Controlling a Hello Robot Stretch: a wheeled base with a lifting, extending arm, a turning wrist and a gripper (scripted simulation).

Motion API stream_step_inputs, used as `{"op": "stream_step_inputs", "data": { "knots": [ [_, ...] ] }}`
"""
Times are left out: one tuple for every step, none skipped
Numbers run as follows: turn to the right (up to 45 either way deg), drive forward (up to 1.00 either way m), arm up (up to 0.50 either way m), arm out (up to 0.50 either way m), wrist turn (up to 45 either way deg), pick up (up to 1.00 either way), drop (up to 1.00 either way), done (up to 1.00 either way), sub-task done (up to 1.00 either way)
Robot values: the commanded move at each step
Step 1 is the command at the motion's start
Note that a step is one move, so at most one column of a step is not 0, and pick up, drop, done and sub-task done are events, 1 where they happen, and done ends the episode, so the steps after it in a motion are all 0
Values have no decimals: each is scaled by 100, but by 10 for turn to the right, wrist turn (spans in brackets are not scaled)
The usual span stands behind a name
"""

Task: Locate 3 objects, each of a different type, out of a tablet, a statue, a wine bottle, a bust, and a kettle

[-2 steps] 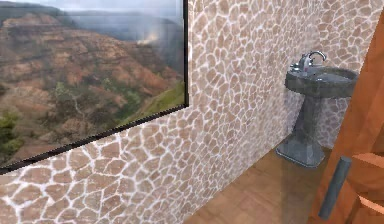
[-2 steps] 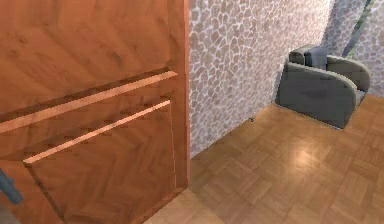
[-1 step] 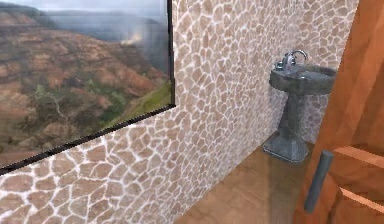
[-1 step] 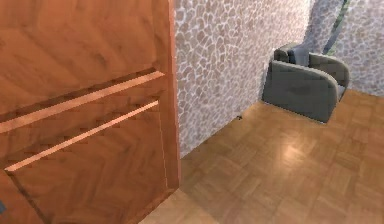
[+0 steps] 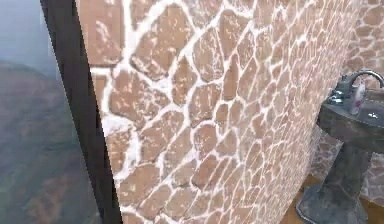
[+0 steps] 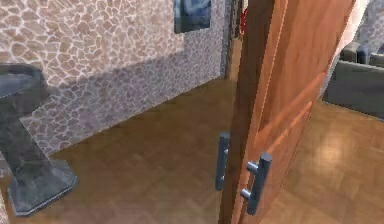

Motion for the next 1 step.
{"op": "stream_step_inputs", "data": {
  "knots": [
    [450, 0, 0, 0, 0, 0, 0, 0, 0]
  ]
}}
